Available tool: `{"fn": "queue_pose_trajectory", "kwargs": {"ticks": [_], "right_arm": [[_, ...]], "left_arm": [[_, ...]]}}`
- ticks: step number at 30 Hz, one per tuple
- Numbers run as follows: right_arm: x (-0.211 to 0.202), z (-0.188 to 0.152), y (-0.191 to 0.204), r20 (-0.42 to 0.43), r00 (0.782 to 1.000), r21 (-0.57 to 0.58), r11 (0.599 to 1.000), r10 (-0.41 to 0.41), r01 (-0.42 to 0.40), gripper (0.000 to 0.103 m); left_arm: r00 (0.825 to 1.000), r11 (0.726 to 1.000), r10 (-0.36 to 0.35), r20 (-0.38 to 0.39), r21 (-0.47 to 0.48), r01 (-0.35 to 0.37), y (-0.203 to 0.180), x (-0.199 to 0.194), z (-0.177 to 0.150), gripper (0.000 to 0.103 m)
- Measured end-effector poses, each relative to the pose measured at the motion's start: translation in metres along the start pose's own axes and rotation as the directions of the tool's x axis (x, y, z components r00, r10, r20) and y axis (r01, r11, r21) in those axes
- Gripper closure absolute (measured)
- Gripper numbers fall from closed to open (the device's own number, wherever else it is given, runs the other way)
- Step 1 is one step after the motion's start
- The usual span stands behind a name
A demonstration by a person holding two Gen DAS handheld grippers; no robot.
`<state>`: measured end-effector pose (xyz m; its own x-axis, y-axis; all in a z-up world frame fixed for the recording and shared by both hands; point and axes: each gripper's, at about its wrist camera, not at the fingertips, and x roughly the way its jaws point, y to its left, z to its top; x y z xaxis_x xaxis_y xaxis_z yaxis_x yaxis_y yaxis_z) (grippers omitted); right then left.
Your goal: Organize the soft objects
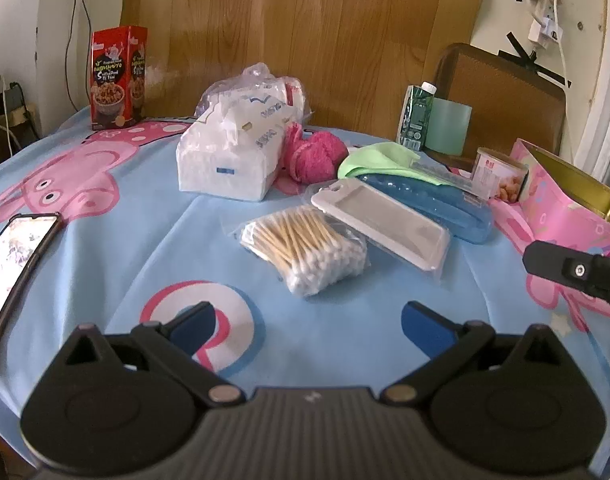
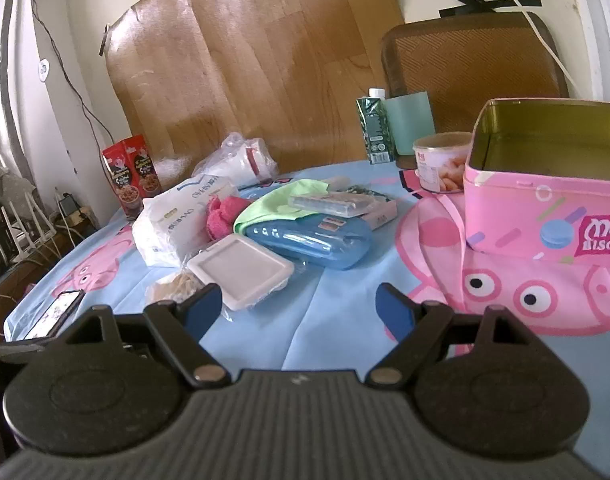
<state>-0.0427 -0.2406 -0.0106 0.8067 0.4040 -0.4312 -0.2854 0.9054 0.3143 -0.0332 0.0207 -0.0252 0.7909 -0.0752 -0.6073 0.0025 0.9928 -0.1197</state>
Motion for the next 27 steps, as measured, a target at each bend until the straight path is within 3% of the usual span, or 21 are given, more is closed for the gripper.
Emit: {"fn": "queue_pose_trajectory", "kwargs": {"ticks": [21,27], "right_arm": [[-0.0011,-0.0001,-0.0014,0.0,1.0,0.002,1.0,0.002,-0.002,0.017],[-0.0006,0.0002,-0.0004,-0.003,1.0,-0.008,1.0,0.01,-0.01,0.017]], "left_arm": [[1.0,1.0,-0.009,0.003,0.007,0.009,-0.003,-0.0024,-0.0012,0.0],[0.999,1.0,0.01,0.052,0.002,-0.01,0.0066,-0.0077,0.0032,0.0]]}}
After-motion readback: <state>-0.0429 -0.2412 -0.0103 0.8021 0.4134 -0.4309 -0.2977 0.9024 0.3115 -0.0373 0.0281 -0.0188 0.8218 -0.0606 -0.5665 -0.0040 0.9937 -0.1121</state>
